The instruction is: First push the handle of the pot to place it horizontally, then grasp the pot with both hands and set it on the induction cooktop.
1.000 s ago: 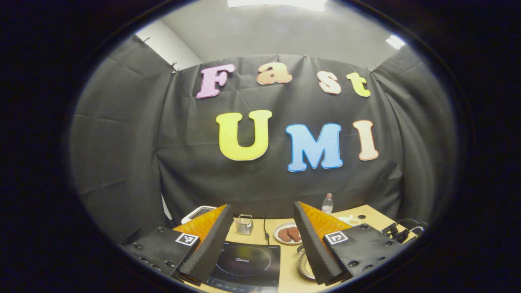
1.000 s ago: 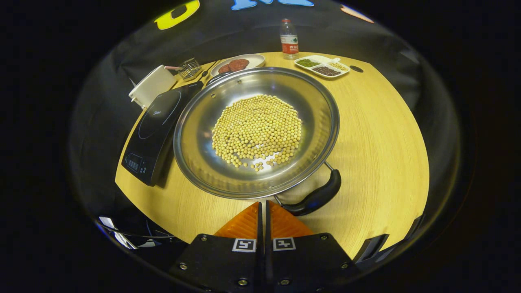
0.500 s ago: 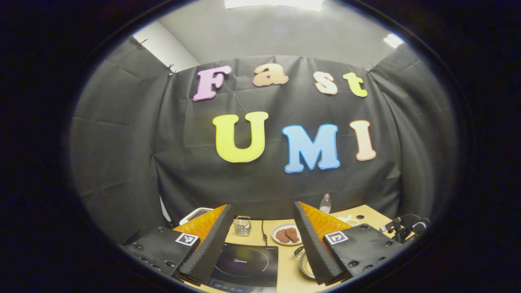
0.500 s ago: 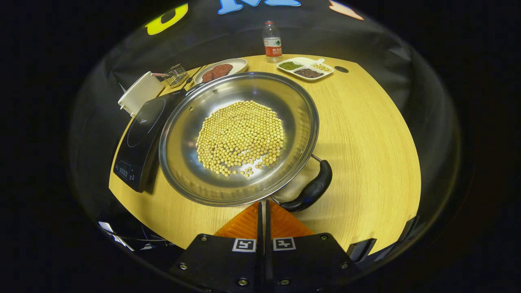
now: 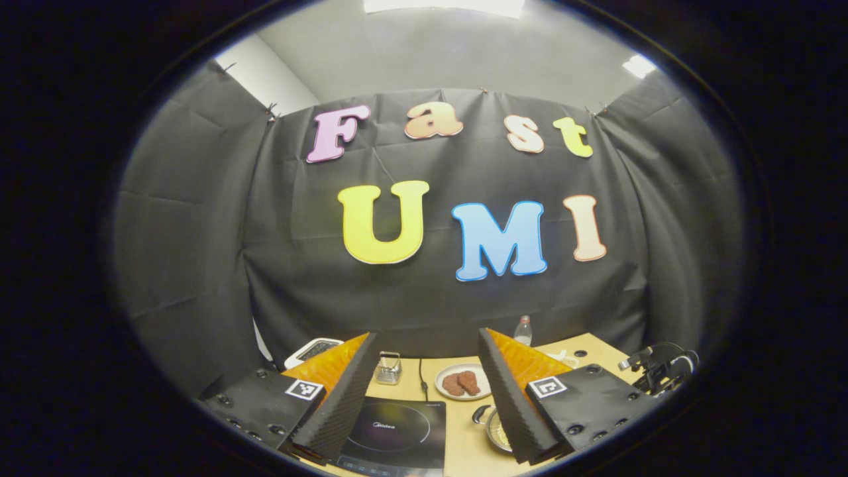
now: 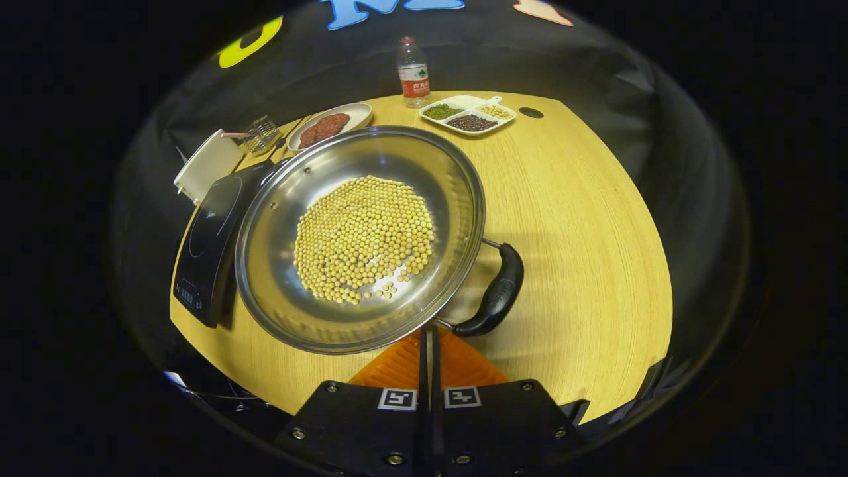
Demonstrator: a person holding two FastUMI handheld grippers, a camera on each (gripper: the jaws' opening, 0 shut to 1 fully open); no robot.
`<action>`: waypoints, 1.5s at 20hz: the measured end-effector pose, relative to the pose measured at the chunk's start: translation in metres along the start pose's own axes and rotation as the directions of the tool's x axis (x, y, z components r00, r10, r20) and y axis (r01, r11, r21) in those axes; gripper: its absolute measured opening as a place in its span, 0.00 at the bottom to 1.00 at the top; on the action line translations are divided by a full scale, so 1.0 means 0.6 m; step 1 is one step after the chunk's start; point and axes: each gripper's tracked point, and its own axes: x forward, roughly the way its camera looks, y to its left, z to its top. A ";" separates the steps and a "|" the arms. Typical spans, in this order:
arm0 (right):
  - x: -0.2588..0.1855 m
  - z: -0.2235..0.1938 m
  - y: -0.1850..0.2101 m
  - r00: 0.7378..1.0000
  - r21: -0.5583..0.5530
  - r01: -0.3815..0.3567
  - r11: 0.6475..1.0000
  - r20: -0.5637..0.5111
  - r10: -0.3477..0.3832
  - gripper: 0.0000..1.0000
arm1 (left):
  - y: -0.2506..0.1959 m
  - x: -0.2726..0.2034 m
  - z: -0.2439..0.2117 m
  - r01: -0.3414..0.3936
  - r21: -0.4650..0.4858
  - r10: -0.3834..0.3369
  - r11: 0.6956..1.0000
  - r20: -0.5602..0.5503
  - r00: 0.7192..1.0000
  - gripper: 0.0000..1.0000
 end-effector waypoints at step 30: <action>0.050 0.100 -0.103 0.997 0.039 0.080 0.996 0.021 -0.081 0.01 | -0.024 0.007 -0.008 -0.004 -0.004 0.003 1.000 -0.037 0.999 0.97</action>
